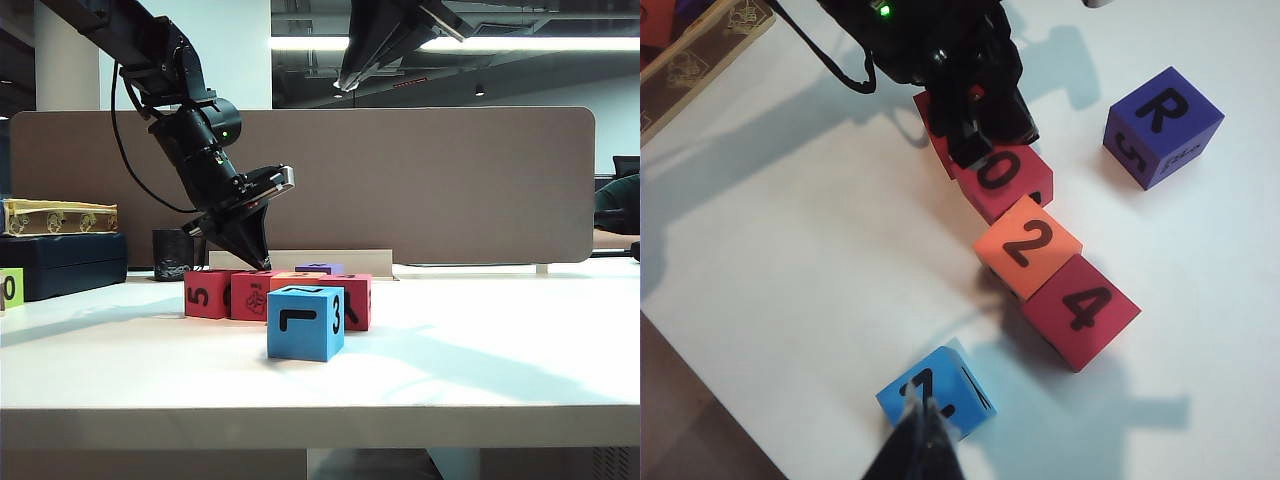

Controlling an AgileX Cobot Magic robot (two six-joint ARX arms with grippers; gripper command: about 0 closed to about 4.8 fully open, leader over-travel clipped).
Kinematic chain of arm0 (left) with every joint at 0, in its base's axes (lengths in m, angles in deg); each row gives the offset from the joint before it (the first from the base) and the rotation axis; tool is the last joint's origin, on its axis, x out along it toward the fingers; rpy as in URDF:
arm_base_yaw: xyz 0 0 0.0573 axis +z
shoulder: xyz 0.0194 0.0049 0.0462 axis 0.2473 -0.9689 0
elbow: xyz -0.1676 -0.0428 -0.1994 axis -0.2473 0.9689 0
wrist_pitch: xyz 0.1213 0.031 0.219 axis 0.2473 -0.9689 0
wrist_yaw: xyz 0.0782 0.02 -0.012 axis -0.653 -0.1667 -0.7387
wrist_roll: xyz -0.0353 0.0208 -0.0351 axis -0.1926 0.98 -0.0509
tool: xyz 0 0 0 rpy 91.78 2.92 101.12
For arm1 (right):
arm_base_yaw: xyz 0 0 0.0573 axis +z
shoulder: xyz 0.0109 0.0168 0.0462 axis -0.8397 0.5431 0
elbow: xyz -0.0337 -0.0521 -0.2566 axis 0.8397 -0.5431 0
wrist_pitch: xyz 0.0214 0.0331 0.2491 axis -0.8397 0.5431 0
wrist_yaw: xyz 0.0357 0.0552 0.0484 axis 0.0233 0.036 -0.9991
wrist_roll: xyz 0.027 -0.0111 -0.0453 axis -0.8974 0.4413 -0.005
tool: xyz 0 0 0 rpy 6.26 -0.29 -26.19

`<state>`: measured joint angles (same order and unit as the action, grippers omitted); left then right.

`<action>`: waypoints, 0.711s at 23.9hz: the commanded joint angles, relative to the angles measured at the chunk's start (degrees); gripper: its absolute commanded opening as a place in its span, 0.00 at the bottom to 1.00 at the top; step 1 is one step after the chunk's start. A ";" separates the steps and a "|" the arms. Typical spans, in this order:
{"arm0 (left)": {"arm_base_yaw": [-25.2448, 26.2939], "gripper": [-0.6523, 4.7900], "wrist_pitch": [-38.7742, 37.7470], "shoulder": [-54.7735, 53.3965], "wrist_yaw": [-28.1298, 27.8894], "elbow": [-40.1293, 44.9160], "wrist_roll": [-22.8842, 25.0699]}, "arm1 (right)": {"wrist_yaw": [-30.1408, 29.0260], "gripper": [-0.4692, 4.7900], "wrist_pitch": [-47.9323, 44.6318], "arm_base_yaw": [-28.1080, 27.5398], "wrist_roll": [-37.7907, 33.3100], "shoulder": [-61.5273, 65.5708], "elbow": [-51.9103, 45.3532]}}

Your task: Select the appropriate blocks from the scattered letter blocks on the table and arrange them in a row to spell out "2024".

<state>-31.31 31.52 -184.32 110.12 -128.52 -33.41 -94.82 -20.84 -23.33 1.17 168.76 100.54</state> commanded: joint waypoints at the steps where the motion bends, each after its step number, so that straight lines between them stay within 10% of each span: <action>1: -0.15 0.11 -3.26 0.17 0.24 -0.02 0.48 | 0.07 0.08 -0.70 0.07 0.13 -0.20 0.22; 17: -1.29 0.11 -7.02 0.20 -5.81 -0.04 1.27 | 1.11 0.08 -0.46 0.07 0.13 -0.22 0.22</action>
<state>-32.63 26.28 -184.06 106.93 -128.91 -32.41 -93.79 -20.78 -23.30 1.17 168.76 100.54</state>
